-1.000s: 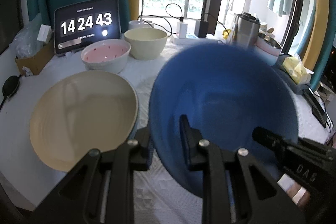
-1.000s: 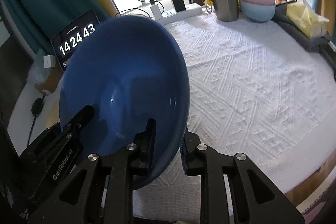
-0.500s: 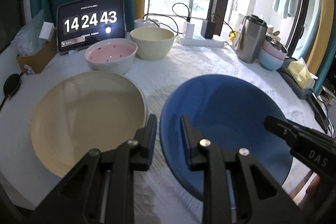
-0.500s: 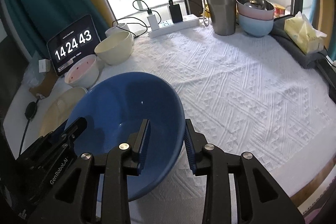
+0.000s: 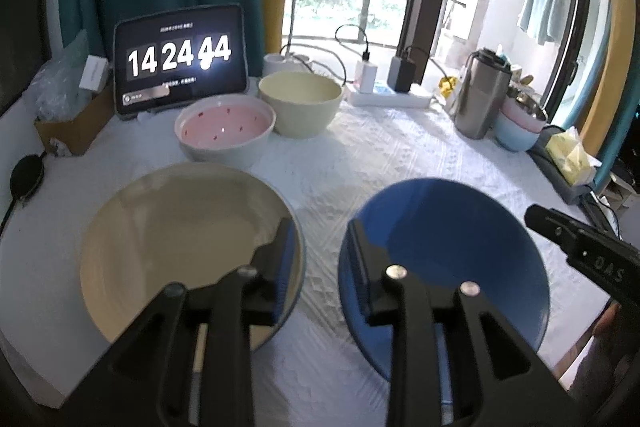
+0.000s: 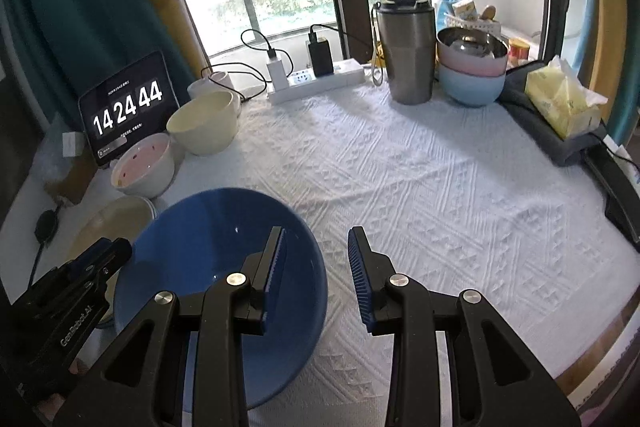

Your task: Organize plates and bowls

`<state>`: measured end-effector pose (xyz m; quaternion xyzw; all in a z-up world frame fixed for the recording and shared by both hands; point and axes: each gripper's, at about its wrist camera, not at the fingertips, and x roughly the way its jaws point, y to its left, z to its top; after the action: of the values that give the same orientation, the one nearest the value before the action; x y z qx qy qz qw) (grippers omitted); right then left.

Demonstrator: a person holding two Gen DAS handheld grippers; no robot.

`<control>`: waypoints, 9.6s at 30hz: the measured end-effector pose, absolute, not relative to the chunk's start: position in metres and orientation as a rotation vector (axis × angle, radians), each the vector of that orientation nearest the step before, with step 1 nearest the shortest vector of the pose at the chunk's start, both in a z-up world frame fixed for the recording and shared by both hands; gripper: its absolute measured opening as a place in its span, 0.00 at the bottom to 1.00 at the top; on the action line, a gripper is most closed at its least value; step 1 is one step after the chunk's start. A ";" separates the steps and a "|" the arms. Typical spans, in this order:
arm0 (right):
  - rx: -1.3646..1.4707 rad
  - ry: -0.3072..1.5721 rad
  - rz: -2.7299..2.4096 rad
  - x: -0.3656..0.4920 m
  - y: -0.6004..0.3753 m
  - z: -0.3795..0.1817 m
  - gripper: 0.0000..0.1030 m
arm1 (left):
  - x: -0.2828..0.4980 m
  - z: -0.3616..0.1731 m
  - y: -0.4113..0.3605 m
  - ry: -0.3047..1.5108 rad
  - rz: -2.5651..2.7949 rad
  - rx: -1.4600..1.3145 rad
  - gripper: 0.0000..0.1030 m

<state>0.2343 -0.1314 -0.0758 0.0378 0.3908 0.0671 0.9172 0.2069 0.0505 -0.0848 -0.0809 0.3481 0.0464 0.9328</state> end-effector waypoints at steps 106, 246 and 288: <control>0.090 1.078 0.275 0.395 0.108 -0.144 0.23 | 0.356 -0.138 0.235 0.907 0.088 -0.219 0.21; 0.204 0.948 0.204 0.238 -0.105 -0.093 0.23 | 0.231 -0.097 0.009 0.878 -0.035 -0.033 0.26; 0.092 0.821 0.223 0.261 -0.084 -0.050 0.58 | 0.241 -0.047 0.056 0.739 0.010 -0.101 0.44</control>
<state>0.2606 -0.0840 -0.0495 0.0445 0.3981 0.1081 0.9099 0.2415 0.0559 -0.0468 -0.0491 0.3612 0.0051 0.9312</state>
